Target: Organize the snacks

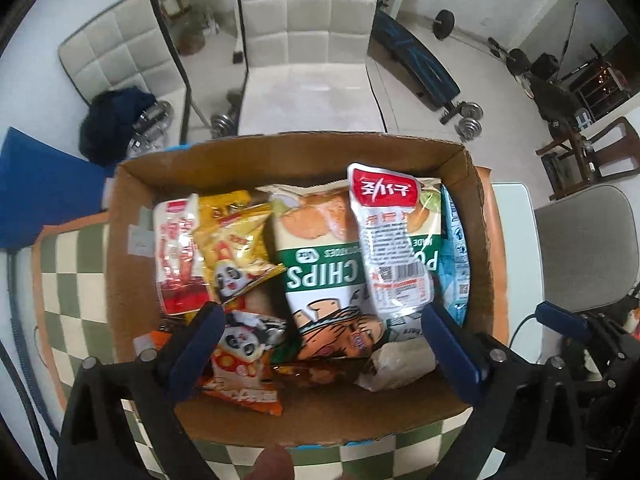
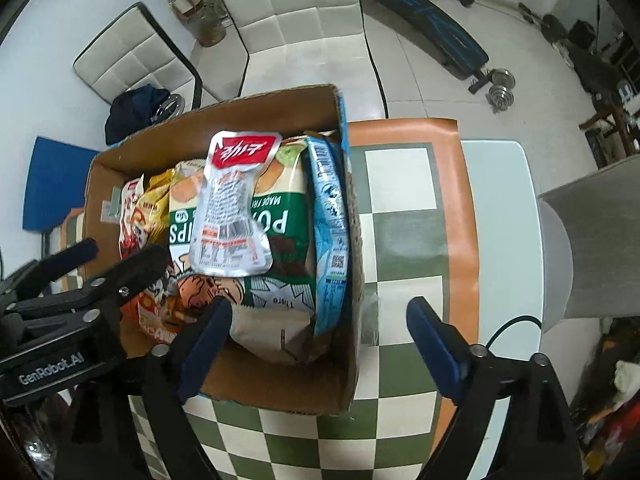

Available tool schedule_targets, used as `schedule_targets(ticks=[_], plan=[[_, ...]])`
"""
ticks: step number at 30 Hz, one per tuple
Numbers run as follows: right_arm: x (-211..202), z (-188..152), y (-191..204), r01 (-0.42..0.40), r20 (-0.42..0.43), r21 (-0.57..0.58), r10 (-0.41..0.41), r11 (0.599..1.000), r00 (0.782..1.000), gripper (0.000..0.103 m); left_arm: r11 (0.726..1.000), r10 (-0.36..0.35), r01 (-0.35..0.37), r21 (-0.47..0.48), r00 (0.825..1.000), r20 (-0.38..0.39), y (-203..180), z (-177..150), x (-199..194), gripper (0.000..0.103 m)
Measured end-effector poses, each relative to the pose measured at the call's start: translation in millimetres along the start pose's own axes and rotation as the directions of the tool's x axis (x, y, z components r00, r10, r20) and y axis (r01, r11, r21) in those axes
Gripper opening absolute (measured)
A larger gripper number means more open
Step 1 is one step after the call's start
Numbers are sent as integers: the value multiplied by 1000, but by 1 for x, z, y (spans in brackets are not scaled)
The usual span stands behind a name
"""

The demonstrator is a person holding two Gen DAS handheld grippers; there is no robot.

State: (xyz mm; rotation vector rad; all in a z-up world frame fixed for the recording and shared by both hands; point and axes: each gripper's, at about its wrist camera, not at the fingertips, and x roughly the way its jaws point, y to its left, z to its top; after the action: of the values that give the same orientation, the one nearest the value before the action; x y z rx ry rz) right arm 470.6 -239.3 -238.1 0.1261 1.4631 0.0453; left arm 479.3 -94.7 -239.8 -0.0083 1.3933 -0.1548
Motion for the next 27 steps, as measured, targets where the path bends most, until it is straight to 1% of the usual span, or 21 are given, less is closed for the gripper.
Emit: schedule_targets(ticks=[3, 9, 12, 14, 17, 20, 22, 24, 26, 27], plan=[[-2, -8, 7, 17, 11, -22, -17, 1000, 1000, 94, 1000, 27, -28, 10, 999, 35, 3, -8, -7, 101], [-2, -18, 12, 20, 19, -26, -20, 999, 1000, 96, 999, 53, -53, 3, 997, 61, 11, -20, -15, 102], [-6, -23, 12, 16, 28, -23, -15, 1000, 999, 96, 998, 61, -60, -13, 995, 82, 10, -32, -28, 102], [-14, -29, 12, 11, 51, -22, -10, 1000, 999, 96, 997, 71, -69, -21, 992, 106, 11, -37, -37, 102], [-33, -39, 12, 9, 98, -17, -7, 1000, 995, 96, 996, 88, -83, -36, 982, 170, 12, -52, -61, 102], [-61, -59, 10, 3, 168, -15, -1, 1000, 986, 96, 996, 90, -80, -50, 969, 232, 12, -71, -89, 102], [-82, -77, 11, 2, 217, -16, 2, 1000, 976, 96, 995, 94, -85, -43, 955, 283, 8, -92, -114, 102], [-102, -97, 12, -1, 257, -20, 6, 1000, 966, 96, 996, 94, -87, -36, 945, 312, 7, -106, -129, 102], [-119, -117, 15, 4, 287, -28, 4, 1000, 958, 96, 996, 93, -86, -33, 931, 353, 4, -130, -152, 102], [-130, -131, 16, 6, 307, -33, 5, 999, 952, 96, 996, 91, -85, -33, 927, 364, 4, -137, -158, 102]])
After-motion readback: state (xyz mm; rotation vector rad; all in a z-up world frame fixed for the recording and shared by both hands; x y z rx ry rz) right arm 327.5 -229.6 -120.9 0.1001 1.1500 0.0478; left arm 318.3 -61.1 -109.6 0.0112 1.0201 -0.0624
